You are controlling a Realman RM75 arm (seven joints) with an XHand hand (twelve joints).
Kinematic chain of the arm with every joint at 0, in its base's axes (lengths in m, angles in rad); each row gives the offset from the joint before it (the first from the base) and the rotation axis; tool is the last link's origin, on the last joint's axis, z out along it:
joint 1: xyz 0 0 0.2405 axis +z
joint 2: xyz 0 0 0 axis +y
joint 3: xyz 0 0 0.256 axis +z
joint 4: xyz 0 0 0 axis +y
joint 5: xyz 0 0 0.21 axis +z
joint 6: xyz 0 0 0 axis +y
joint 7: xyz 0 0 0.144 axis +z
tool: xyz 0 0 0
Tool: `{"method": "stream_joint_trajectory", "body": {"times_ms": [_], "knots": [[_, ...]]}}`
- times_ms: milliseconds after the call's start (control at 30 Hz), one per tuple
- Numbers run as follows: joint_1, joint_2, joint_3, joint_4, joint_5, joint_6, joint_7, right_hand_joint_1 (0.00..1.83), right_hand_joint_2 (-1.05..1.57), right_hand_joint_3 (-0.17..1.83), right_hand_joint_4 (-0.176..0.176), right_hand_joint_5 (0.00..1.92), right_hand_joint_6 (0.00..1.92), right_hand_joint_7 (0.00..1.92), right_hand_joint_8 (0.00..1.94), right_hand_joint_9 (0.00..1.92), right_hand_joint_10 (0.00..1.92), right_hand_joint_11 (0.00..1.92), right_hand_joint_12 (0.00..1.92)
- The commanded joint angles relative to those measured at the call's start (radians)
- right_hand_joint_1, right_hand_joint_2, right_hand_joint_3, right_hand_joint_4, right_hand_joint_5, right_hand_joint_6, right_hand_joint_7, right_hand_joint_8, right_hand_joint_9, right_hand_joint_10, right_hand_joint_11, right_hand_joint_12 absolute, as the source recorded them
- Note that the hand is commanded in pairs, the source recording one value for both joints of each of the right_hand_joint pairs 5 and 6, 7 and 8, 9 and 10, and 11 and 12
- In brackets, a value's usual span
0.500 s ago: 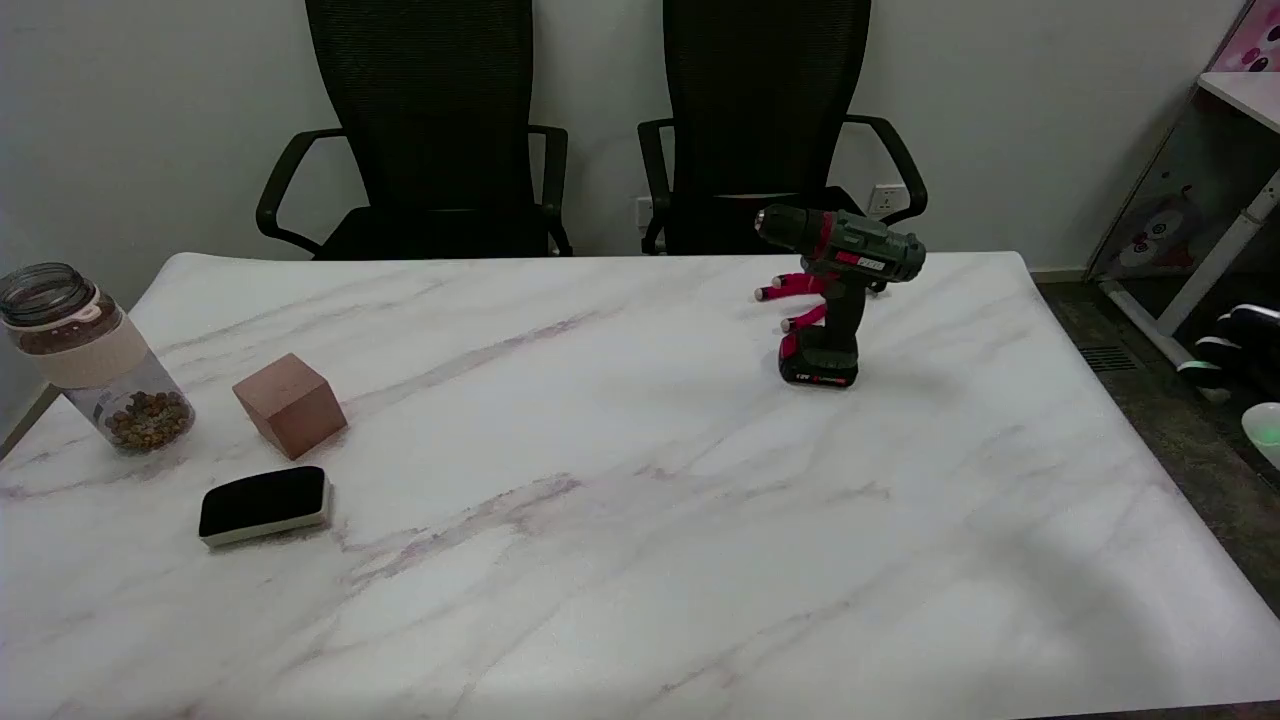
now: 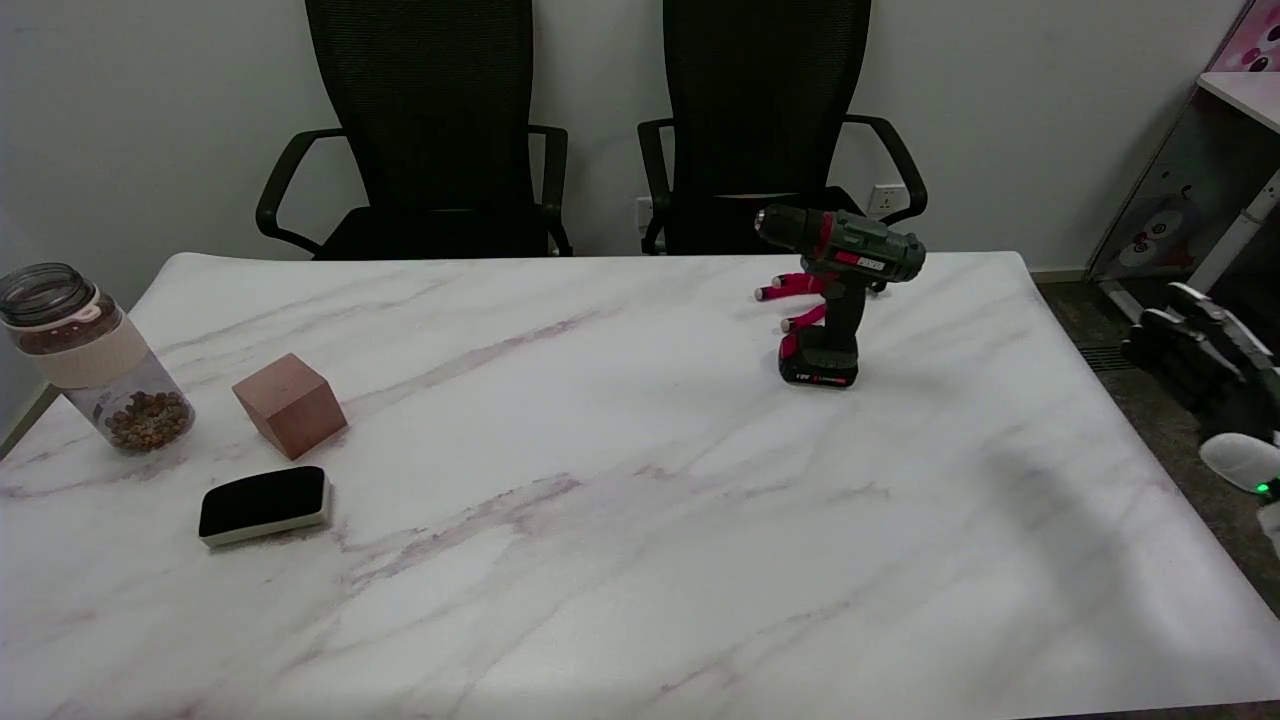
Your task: Pick up the power screwdriver.
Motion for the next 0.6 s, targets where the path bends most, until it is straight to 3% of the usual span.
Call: {"method": "stream_joint_trajectory", "body": {"times_ms": [33,600], "knots": [[0.492,-0.139,-0.132,0.275,-0.261,-0.366,0.101,0.98,-0.67,0.91,0.176,0.32,0.32,0.32,0.32,0.35,0.35,0.37,0.37],[0.714,-0.178,-0.273,0.213,-0.347,-0.447,0.110,0.97,-0.61,0.83,0.176,0.33,0.33,0.33,0.33,0.40,0.40,0.44,0.44]]}}
